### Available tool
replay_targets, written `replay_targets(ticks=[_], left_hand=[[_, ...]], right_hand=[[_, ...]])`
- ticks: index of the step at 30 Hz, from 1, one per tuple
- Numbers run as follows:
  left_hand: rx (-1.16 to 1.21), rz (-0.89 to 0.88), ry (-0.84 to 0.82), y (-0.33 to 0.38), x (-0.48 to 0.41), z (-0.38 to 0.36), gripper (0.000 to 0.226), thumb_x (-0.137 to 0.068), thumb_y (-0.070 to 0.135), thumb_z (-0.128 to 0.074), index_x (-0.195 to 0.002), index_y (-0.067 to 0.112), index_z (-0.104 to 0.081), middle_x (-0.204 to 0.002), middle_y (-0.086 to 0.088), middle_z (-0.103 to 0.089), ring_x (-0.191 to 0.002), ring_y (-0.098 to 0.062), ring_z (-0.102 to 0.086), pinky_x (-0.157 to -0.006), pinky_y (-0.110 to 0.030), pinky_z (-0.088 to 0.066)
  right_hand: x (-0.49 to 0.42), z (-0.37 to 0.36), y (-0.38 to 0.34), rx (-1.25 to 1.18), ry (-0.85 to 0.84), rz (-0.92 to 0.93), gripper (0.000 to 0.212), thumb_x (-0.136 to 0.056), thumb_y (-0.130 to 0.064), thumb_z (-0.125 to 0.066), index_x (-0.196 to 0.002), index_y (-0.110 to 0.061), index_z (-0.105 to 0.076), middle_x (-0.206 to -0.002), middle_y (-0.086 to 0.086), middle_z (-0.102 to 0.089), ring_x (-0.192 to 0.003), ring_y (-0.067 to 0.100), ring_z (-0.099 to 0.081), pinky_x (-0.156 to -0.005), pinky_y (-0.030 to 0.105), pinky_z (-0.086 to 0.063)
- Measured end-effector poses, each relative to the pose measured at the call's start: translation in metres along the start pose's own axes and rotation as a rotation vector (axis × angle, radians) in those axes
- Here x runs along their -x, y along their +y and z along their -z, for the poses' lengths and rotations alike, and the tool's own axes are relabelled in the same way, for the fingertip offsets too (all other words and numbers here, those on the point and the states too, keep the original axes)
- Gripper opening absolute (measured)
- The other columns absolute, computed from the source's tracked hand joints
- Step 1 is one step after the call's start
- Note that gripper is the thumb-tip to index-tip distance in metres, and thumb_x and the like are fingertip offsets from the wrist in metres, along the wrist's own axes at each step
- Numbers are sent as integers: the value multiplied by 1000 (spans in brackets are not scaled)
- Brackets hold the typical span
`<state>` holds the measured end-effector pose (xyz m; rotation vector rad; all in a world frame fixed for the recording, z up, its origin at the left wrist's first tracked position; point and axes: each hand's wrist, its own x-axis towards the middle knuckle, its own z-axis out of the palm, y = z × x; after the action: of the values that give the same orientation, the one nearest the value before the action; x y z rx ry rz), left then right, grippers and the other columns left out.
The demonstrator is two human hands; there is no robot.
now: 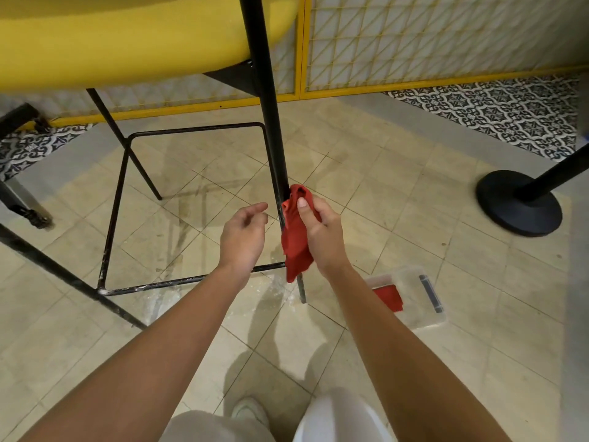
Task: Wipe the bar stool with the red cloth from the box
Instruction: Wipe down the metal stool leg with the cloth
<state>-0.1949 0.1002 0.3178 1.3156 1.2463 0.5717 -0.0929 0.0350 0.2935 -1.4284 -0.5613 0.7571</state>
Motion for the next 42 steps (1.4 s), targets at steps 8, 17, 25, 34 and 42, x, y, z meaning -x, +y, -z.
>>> replay_targets(ticks=[8, 17, 25, 34, 42], left_hand=[[-3, 46, -11, -14, 0, -16, 24, -96, 24, -42, -106, 32, -62, -109, 8, -62, -109, -15, -54, -97, -31, -42], [-12, 32, -8, -18, -6, -21, 24, -96, 25, -41, -104, 31, -62, -110, 5, -65, -107, -14, -56, -101, -37, -43], [-7, 49, -26, -24, -11, -23, 24, -97, 25, -40, -105, 30, -61, -108, 5, -64, -110, -15, -56, -104, -39, -41], [-17, 80, -30, -36, -15, -27, 24, -97, 25, -40, -105, 30, -61, -107, 5, -63, -110, -16, -56, -104, -40, -41], [-7, 78, -37, -39, -15, -28, 23, -97, 25, -41, -106, 29, -62, -107, 5, -65, -105, -16, -58, -97, -35, -46]], right_hand=[[3, -3, 25, 346, 97, -145, 26, -99, -30, -42, -98, -18, -65, -93, 5, -66, -85, 24, -64, -74, 32, -53], [11, -9, 46, 131, 189, -90, 11, -85, -44, -57, -92, -50, -61, -103, 1, -64, -94, 29, -64, -85, 48, -53], [8, 14, 55, 417, 107, -244, 24, -92, -28, -58, -112, -18, -68, -96, -1, -65, -88, 18, -60, -78, 26, -44], [10, 11, 65, 504, 137, -257, 26, -92, -26, -58, -114, -17, -67, -94, -2, -54, -93, 21, -57, -79, 25, -40], [12, 11, 62, 269, 164, -124, 23, -90, -25, -62, -107, -13, -70, -87, -6, -55, -89, 18, -59, -84, 28, -47]])
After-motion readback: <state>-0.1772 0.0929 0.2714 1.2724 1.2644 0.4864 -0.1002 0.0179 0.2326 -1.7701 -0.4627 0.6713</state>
